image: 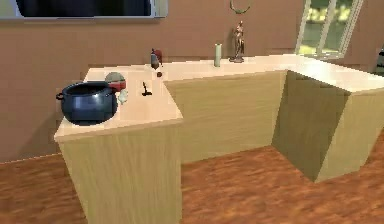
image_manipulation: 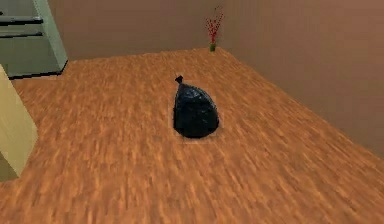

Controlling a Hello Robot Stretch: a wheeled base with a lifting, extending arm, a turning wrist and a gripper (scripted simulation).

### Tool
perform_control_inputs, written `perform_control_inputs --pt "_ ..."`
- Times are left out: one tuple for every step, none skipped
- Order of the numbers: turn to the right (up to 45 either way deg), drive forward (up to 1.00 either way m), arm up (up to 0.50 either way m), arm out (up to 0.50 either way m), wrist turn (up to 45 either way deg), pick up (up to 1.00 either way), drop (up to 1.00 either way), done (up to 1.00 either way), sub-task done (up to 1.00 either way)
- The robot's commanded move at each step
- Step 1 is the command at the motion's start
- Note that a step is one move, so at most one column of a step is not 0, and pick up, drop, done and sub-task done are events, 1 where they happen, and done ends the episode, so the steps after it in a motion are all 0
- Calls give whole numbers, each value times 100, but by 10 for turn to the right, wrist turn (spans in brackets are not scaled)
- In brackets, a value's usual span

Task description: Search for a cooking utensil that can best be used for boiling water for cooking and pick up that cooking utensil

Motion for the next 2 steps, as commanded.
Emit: perform_control_inputs --pt "0 30 0 0 0 0 0 0 0" --pt "-450 0 0 0 0 0 0 0 0"
